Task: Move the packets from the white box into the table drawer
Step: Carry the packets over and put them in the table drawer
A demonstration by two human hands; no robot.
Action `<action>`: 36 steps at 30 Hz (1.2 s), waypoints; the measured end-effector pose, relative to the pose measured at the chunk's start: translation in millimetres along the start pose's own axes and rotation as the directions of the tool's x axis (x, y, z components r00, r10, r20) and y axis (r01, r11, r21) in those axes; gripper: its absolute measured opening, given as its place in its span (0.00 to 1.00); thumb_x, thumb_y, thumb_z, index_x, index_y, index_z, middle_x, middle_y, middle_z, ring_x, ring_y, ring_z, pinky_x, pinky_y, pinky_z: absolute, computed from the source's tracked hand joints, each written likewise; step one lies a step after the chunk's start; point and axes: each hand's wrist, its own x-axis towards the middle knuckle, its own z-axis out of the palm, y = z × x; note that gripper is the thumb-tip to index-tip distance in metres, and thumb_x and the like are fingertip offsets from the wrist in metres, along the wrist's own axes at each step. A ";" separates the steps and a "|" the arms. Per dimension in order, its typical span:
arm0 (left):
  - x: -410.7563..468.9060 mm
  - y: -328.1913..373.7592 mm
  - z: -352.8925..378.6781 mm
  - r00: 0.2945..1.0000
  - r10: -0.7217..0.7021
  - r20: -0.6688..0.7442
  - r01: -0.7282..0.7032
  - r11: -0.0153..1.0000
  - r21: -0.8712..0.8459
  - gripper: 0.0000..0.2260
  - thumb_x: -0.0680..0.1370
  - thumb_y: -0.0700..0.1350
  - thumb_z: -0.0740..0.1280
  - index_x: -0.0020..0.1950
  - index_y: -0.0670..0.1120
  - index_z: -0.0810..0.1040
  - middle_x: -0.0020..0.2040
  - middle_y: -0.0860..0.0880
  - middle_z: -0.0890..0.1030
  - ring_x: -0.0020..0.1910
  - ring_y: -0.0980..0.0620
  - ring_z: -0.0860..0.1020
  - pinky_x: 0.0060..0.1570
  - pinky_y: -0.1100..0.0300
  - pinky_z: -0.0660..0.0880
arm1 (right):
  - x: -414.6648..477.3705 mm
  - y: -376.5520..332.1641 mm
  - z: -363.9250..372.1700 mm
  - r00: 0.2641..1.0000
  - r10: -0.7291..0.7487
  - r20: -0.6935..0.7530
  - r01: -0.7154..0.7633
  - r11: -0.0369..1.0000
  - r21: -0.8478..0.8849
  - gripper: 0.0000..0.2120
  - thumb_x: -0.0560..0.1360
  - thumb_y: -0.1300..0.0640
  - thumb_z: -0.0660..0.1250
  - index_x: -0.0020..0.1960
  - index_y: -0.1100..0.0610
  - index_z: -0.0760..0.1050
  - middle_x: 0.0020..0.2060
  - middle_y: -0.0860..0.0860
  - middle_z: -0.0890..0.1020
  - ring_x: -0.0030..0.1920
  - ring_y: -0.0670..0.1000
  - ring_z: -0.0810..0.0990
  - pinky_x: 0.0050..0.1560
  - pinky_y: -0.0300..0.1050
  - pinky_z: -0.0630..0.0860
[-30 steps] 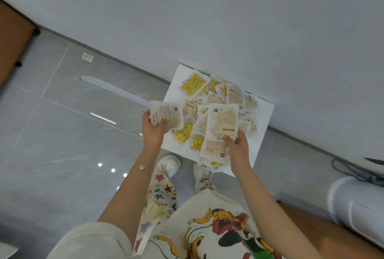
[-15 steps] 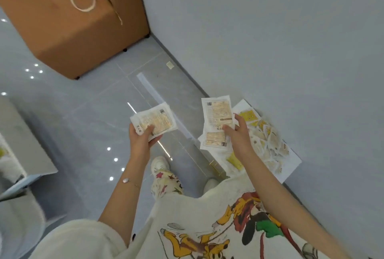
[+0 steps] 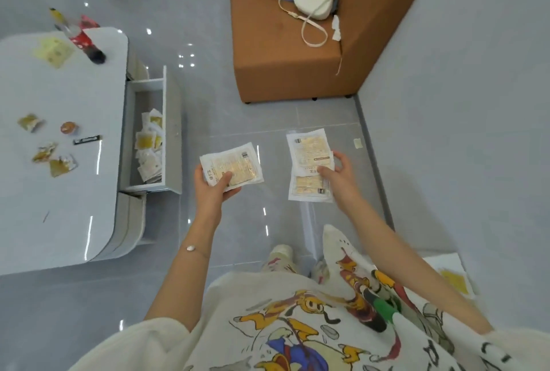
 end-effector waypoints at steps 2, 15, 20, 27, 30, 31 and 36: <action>6.6 7.4 -15.3 0.998 0.003 -0.069 -0.007 0.998 -0.061 0.26 0.76 0.35 0.69 0.71 0.46 0.63 0.62 0.46 0.76 0.57 0.46 0.80 0.45 0.53 0.82 | 16.5 -10.0 27.2 0.999 0.024 0.045 -0.022 0.999 -0.025 0.22 0.75 0.68 0.66 0.62 0.48 0.65 0.52 0.54 0.81 0.50 0.56 0.83 0.49 0.54 0.81; 102.4 50.6 -43.2 0.901 -0.007 -0.433 -0.173 0.911 -0.376 0.25 0.77 0.34 0.66 0.71 0.46 0.60 0.66 0.44 0.72 0.60 0.46 0.77 0.46 0.53 0.82 | 148.0 -89.1 148.3 0.949 0.093 0.301 -0.028 0.976 -0.214 0.23 0.75 0.66 0.66 0.65 0.51 0.64 0.51 0.53 0.81 0.49 0.56 0.83 0.47 0.54 0.81; 150.5 78.2 -26.9 0.808 -0.055 -0.587 -0.292 0.827 -0.481 0.26 0.77 0.34 0.66 0.71 0.47 0.61 0.67 0.44 0.73 0.61 0.45 0.77 0.44 0.53 0.81 | 206.9 -141.5 196.1 0.885 0.126 0.449 0.040 0.939 -0.342 0.25 0.75 0.66 0.66 0.69 0.53 0.63 0.54 0.56 0.81 0.50 0.56 0.83 0.45 0.51 0.80; 188.7 114.1 -22.3 0.714 -0.101 -0.693 -0.395 0.759 -0.518 0.25 0.78 0.35 0.66 0.71 0.47 0.60 0.66 0.44 0.73 0.60 0.46 0.77 0.42 0.56 0.81 | 257.8 -196.4 277.0 0.811 0.132 0.570 0.130 0.909 -0.395 0.24 0.76 0.66 0.65 0.69 0.56 0.63 0.54 0.52 0.80 0.49 0.51 0.82 0.46 0.49 0.79; 202.7 125.7 -34.9 0.673 -0.120 -0.730 -0.441 0.727 -0.526 0.25 0.78 0.34 0.66 0.71 0.47 0.61 0.66 0.45 0.73 0.61 0.45 0.77 0.43 0.55 0.81 | 270.8 -210.3 317.4 0.795 0.152 0.587 0.124 0.907 -0.403 0.24 0.76 0.66 0.65 0.68 0.54 0.63 0.50 0.49 0.80 0.47 0.51 0.82 0.44 0.49 0.79; 207.9 129.7 -40.3 0.660 -0.123 -0.741 -0.454 0.721 -0.524 0.25 0.78 0.34 0.66 0.71 0.47 0.61 0.66 0.45 0.73 0.61 0.44 0.77 0.44 0.54 0.82 | 274.5 -213.8 331.6 0.790 0.165 0.590 0.116 0.906 -0.408 0.24 0.76 0.66 0.65 0.68 0.53 0.63 0.51 0.50 0.80 0.46 0.52 0.82 0.44 0.49 0.79; 236.7 132.8 -86.6 0.601 -0.175 -0.780 -0.487 0.694 -0.530 0.19 0.78 0.35 0.66 0.63 0.50 0.64 0.65 0.44 0.73 0.61 0.43 0.76 0.46 0.53 0.81 | 287.7 -217.7 409.0 0.746 0.223 0.628 0.129 0.876 -0.465 0.25 0.77 0.66 0.65 0.69 0.51 0.61 0.56 0.54 0.78 0.46 0.53 0.82 0.41 0.49 0.79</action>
